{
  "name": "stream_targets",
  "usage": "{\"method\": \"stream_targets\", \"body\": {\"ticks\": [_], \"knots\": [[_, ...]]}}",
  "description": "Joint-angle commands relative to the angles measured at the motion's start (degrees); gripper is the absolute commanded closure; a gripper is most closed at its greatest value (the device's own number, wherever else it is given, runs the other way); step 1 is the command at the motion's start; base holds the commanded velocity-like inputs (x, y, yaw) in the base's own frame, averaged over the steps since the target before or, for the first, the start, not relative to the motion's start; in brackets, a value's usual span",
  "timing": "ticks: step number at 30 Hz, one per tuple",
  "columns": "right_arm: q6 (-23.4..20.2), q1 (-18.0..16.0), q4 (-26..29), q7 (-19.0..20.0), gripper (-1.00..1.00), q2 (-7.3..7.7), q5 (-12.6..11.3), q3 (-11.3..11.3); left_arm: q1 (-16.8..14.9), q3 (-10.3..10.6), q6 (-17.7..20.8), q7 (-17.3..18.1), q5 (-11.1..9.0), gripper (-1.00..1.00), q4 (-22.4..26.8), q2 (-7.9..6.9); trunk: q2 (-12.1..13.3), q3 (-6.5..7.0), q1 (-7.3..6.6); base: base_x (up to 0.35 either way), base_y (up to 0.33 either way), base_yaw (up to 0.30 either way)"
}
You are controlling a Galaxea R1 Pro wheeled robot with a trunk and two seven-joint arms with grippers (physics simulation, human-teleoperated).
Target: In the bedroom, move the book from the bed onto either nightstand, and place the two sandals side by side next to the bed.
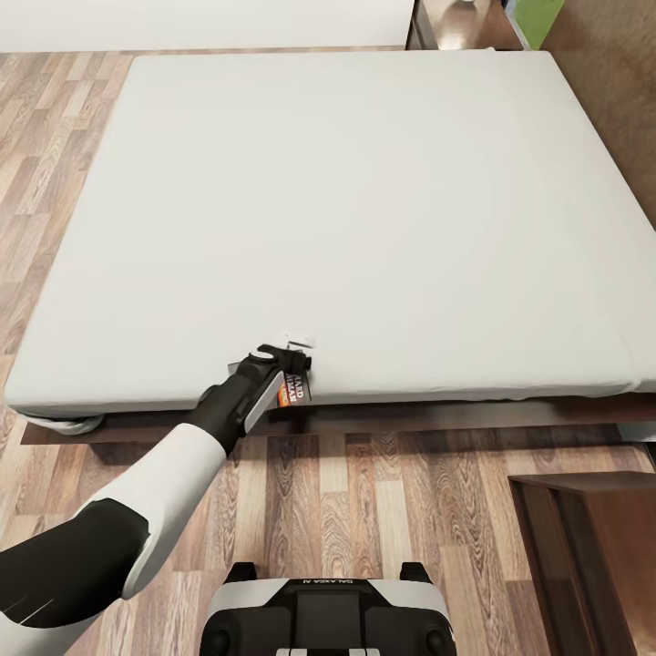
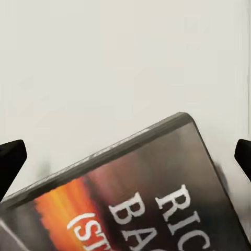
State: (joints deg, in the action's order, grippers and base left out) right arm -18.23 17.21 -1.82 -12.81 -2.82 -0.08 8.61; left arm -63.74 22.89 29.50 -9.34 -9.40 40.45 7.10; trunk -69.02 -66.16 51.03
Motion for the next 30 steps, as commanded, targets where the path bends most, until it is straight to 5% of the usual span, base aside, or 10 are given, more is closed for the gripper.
{"method": "stream_targets", "body": {"ticks": [1,17,30], "knots": [[-0.31,0.02,0.06,-0.11,-1.00,-0.05,0.00,0.43,-0.05,0.26,0.11,-0.50,-0.61,-1.00,0.07,0.01,-0.02,-0.02,0.01,0.000,0.000,0.000],[-0.31,-0.11,0.06,-0.11,-1.00,-0.27,0.00,0.77,-0.89,0.36,-0.25,-1.24,-0.65,-1.00,4.81,0.01,-0.02,-0.02,0.01,0.000,0.000,0.000],[-0.33,-0.15,0.83,-0.11,-1.00,-0.42,0.00,1.17,-3.89,0.40,0.07,-8.66,-0.64,-1.00,8.23,-0.23,-0.02,-0.02,0.01,0.000,0.000,0.000]]}}
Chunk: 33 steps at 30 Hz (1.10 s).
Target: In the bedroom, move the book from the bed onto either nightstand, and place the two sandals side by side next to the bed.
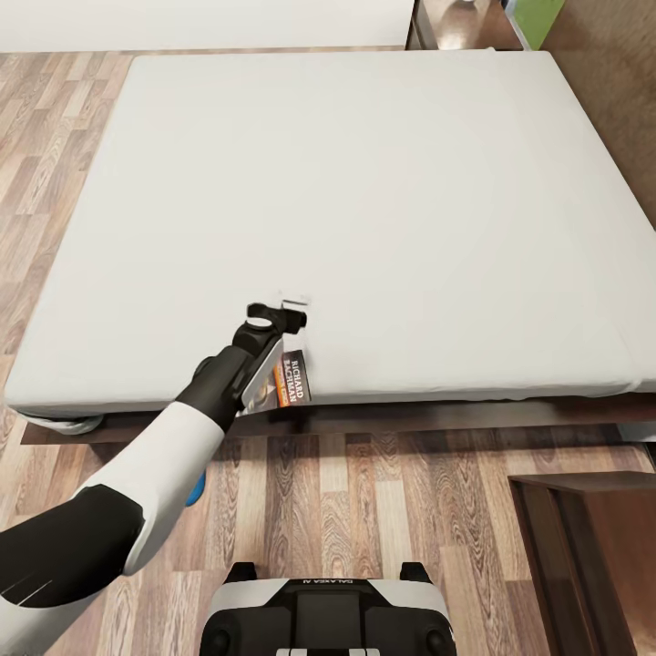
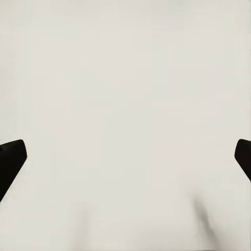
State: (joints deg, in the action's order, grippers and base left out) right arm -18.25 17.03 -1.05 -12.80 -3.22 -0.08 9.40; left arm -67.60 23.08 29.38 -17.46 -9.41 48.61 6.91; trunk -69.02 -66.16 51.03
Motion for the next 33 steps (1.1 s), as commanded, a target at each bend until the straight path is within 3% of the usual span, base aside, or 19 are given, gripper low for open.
{"method": "stream_targets", "body": {"ticks": [1,18,22,23,28,29,33], "knots": [[-0.32,0.02,0.14,-0.12,-1.00,-0.02,-0.01,0.59,-0.09,0.22,0.28,-0.95,-0.62,-1.00,0.40,-0.04,-0.02,-0.02,0.01,0.000,0.000,0.000],[-0.36,0.02,0.47,-0.12,-1.00,0.05,-0.01,1.90,-0.71,0.39,0.77,-4.35,0.19,-1.00,2.46,-0.10,-0.02,-0.02,0.01,0.000,0.000,0.000],[-0.35,0.02,0.59,-0.12,-1.00,0.06,-0.01,1.92,-2.12,0.29,0.86,-6.28,4.80,-1.00,2.48,-0.20,-0.02,-0.02,0.01,0.000,0.000,0.000],[-0.35,0.02,0.59,-0.12,-1.00,0.06,-0.01,1.92,-2.12,0.29,0.86,-6.28,4.80,-1.00,2.48,-0.20,-0.02,-0.02,0.01,0.000,0.000,0.000],[-0.37,-0.02,1.42,-0.17,-1.00,0.10,-0.01,1.98,-4.90,-0.01,0.91,-7.60,13.96,-1.00,2.40,-0.36,-0.02,-0.02,0.01,0.000,0.000,0.000],[-0.37,-0.02,1.42,-0.17,-1.00,0.10,-0.01,1.98,-4.90,-0.01,0.91,-7.60,13.96,-1.00,2.40,-0.36,-0.02,-0.02,0.01,0.000,0.000,0.000],[-0.38,-0.16,1.85,-0.19,-1.00,0.17,0.09,2.01,-6.97,-0.31,0.87,-8.08,23.20,-1.00,2.18,-1.43,-0.02,-0.02,0.01,0.000,0.000,0.000]]}}
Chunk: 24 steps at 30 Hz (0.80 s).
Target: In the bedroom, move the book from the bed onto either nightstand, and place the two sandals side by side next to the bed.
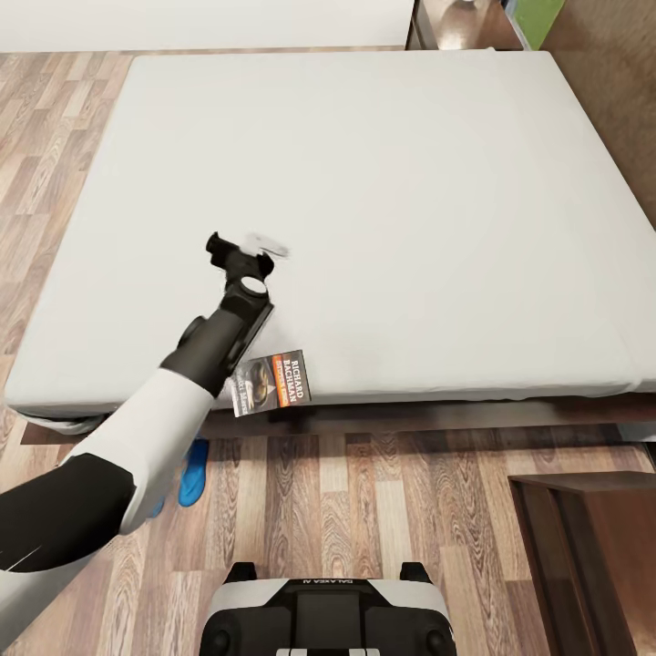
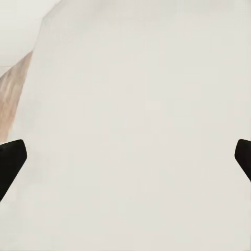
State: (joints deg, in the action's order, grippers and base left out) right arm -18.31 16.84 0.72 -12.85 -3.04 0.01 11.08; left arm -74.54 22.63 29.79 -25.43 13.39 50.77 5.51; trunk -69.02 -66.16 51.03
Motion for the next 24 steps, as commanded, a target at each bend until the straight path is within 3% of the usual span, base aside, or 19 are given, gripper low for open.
{"method": "stream_targets", "body": {"ticks": [1,4,5,10,11,15,16,20,24], "knots": [[-0.32,-0.13,0.15,-0.15,-1.00,0.02,0.01,0.33,-0.37,0.11,0.44,-0.16,2.67,-1.00,-0.04,-0.56,-0.02,-0.02,0.01,0.000,0.000,0.000],[-0.33,-0.89,0.27,-0.15,-1.00,0.19,0.04,0.37,-1.00,-0.01,0.35,-0.32,8.53,-1.00,-0.21,-2.45,-0.02,-0.02,0.01,0.000,0.000,0.000],[-0.33,-0.89,0.27,-0.15,-1.00,0.19,0.04,0.37,-1.00,-0.01,0.35,-0.32,8.53,-1.00,-0.21,-2.45,-0.02,-0.02,0.01,0.000,0.000,0.000],[-0.24,-2.16,0.37,-0.17,-1.00,0.34,0.39,0.61,-1.42,-0.08,-0.02,-0.44,14.96,-1.00,-0.39,-5.90,-0.02,-0.02,0.01,0.000,0.000,0.000],[-0.24,-2.16,0.37,-0.17,-1.00,0.34,0.39,0.61,-1.42,-0.08,-0.02,-0.44,14.96,-1.00,-0.39,-5.90,-0.02,-0.02,0.01,0.000,0.000,0.000],[-0.07,-3.42,0.40,-0.22,-1.00,0.38,1.52,0.82,-1.51,-0.11,-0.34,-0.47,17.87,-1.00,-1.52,-9.95,-0.02,-0.02,0.01,0.000,0.000,0.000],[-0.07,-3.42,0.40,-0.22,-1.00,0.38,1.52,0.82,-1.51,-0.11,-0.34,-0.47,17.87,-1.00,-1.52,-9.95,-0.02,-0.02,0.01,0.000,0.000,0.000],[0.11,-4.85,0.59,-0.24,-1.00,0.40,2.37,0.91,-1.59,-0.12,-1.43,-0.49,19.28,-1.00,-3.79,-15.84,-0.02,-0.02,0.01,0.000,0.000,0.000],[0.32,-4.89,1.09,-0.09,-1.00,0.45,2.50,1.05,-2.40,-0.53,-1.40,-0.49,19.39,-1.00,-2.77,-15.58,-0.02,-0.02,0.01,0.000,0.000,0.000]]}}
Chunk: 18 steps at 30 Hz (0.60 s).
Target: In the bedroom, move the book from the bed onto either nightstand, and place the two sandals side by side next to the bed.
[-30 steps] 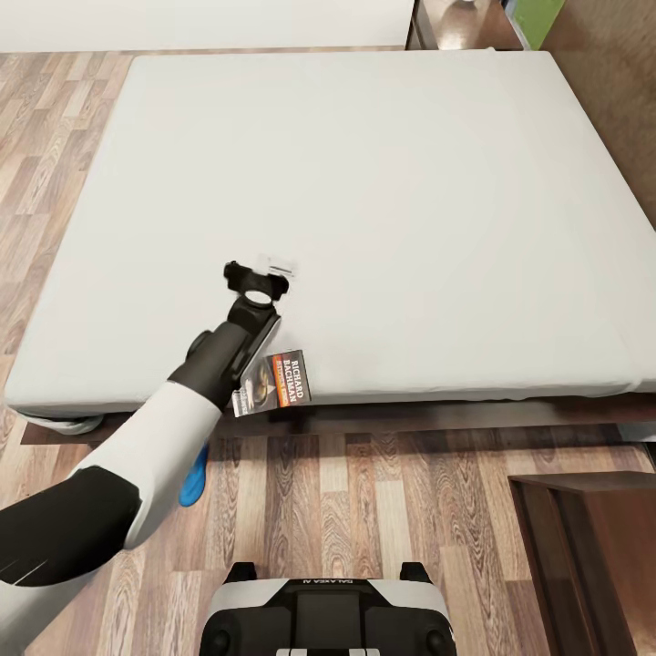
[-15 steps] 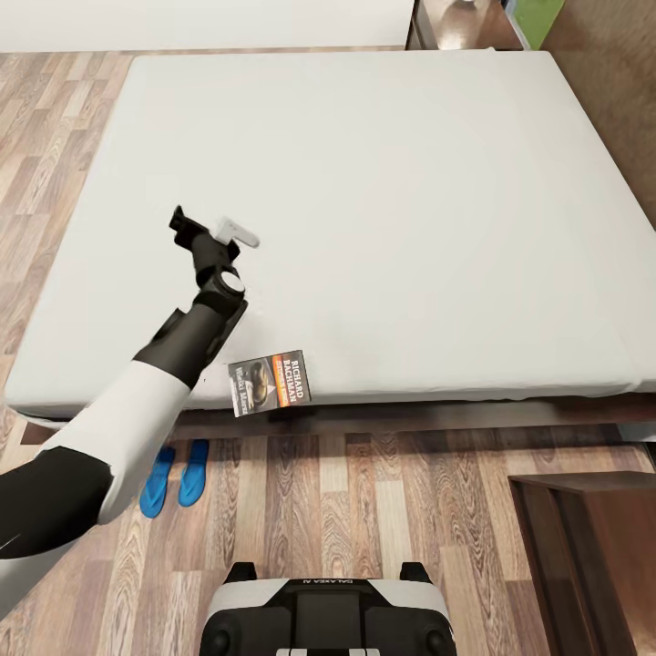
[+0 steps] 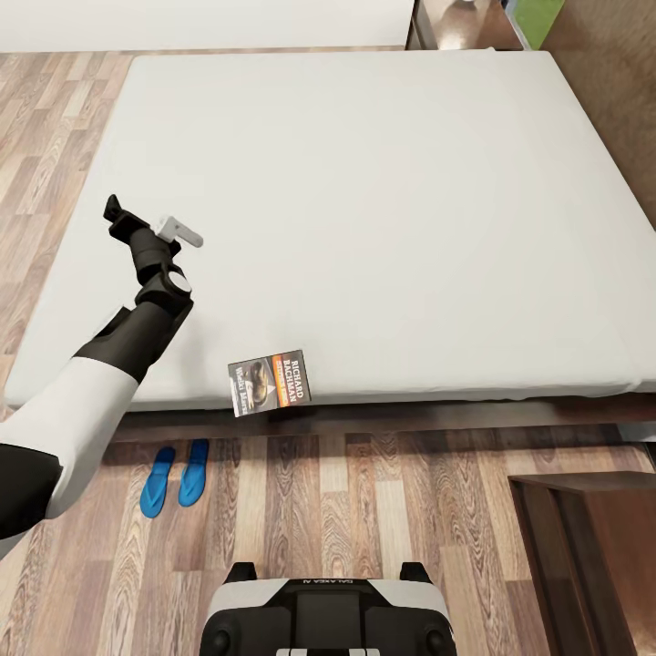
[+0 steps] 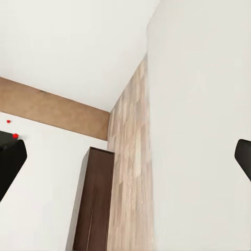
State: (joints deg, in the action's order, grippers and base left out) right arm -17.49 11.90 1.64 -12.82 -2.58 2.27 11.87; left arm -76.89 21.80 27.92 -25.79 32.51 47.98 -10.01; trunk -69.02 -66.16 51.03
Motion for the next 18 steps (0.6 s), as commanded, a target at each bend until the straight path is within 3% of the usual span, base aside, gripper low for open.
{"method": "stream_targets", "body": {"ticks": [1,18], "knots": [[-0.49,0.05,0.17,-0.12,-1.00,-0.01,0.24,0.26,-0.04,0.29,0.47,-0.13,0.27,-1.00,0.02,-0.07,-0.02,-0.02,0.01,0.000,0.000,0.000],[-0.49,0.05,0.17,-0.12,-1.00,-0.01,0.24,0.26,-0.04,0.29,0.47,-0.13,0.27,-1.00,0.02,-0.07,-0.02,-0.02,0.01,0.000,0.000,0.000]]}}
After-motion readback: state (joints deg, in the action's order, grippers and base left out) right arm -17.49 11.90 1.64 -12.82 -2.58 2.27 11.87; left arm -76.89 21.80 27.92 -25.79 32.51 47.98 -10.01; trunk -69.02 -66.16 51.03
